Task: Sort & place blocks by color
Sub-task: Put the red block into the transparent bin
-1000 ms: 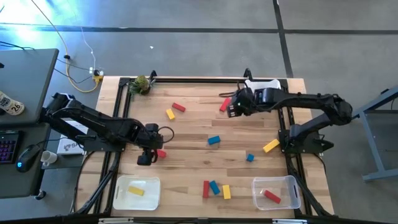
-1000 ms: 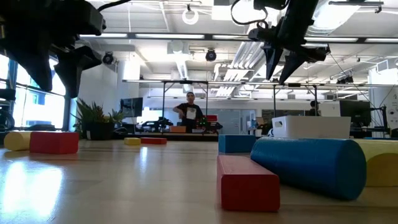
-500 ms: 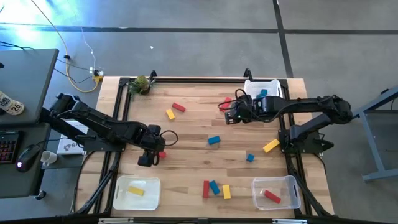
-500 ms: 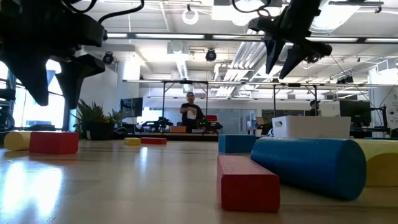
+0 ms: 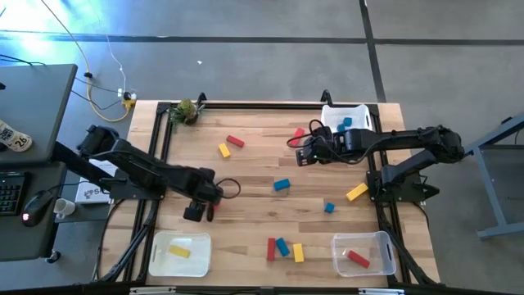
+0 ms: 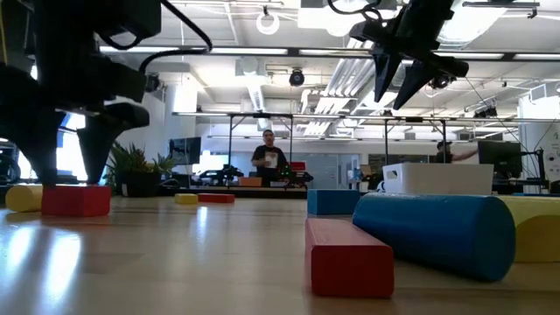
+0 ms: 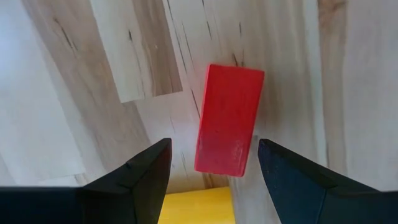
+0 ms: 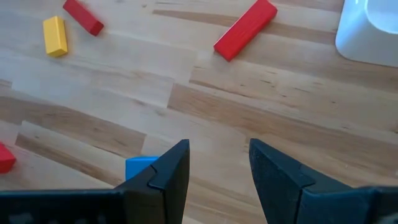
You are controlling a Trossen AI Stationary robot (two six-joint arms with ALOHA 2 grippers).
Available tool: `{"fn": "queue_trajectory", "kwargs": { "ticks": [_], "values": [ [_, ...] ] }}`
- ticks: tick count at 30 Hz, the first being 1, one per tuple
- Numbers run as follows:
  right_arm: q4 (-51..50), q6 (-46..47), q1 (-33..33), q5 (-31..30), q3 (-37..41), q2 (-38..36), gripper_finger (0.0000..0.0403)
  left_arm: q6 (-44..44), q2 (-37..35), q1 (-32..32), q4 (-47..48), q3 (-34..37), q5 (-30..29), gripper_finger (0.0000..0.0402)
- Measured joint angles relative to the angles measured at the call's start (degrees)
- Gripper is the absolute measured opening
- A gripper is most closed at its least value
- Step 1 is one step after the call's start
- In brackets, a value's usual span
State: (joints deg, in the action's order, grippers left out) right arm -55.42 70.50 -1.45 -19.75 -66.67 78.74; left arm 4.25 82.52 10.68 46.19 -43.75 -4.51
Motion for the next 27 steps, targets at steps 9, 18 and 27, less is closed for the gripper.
{"fn": "queue_trajectory", "kwargs": {
  "ticks": [9,18,27],
  "values": [
    [-0.02,-0.43,0.0,-0.07,0.0,0.02,0.0151,-1.49,5.5,-0.02,-2.81,0.0,1.53,0.0227],
    [0.02,-0.26,0.0,0.42,0.0,0.02,0.0152,-3.11,8.35,-0.15,-3.23,-0.23,2.43,0.0197],
    [0.46,0.04,-0.02,5.12,0.0,0.02,0.0152,-4.59,8.37,-0.22,-3.54,-0.17,2.93,0.0102]
  ]
}}
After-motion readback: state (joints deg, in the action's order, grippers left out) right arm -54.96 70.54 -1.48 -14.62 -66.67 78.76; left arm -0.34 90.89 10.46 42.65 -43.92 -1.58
